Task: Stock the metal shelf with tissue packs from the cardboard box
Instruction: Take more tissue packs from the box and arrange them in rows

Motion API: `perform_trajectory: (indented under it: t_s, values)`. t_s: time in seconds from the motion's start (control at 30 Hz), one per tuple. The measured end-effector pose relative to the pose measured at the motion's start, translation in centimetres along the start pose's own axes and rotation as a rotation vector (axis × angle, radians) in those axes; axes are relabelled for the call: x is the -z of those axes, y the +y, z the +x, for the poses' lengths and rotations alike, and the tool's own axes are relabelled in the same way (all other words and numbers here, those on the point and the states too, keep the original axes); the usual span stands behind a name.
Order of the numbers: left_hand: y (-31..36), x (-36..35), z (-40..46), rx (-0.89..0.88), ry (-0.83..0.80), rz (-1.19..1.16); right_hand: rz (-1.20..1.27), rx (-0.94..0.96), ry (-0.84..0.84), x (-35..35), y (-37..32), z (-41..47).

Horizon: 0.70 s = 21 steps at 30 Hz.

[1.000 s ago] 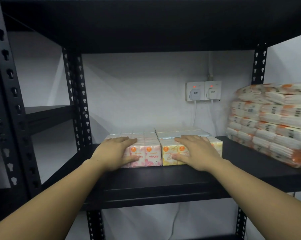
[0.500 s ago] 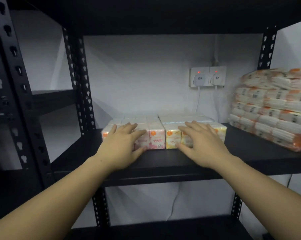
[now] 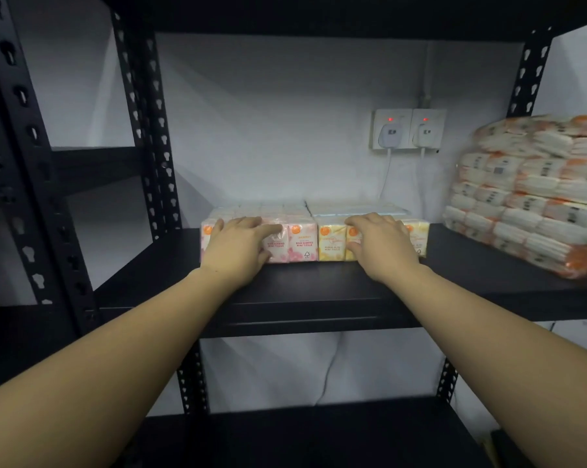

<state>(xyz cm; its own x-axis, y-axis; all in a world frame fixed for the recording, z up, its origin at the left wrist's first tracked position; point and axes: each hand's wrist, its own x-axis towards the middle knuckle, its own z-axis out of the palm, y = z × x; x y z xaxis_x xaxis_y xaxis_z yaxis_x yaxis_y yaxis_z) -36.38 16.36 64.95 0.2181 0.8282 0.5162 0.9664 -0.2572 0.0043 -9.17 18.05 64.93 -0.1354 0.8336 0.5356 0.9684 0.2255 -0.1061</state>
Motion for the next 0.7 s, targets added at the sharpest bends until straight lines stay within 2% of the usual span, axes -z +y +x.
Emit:
perform_trajectory:
  t_s: [0.2, 0.33, 0.47, 0.6, 0.7]
  values:
    - [1.5, 1.2, -3.5, 0.001, 0.008, -0.113, 0.146, 0.007, -0.015, 1.6, -0.9, -3.3]
    - [3.5, 1.3, -9.8, -0.061, 0.084, -0.274, 0.303, 0.09, 0.037, 2.7, -2.9, -10.4]
    - [4.6, -1.2, -16.1, -0.148, 0.124, -0.305, 0.379, 0.164, 0.071, -0.6, -4.0, -17.8]
    - [4.5, -6.8, -22.0, -0.123, 0.004, -0.362, 0.436, 0.161, 0.026, -6.3, -4.3, -24.0]
    - [3.9, -11.8, -26.3, 0.005, -0.166, -0.4, 0.447, 0.073, -0.136, -11.3, -3.9, -28.0]
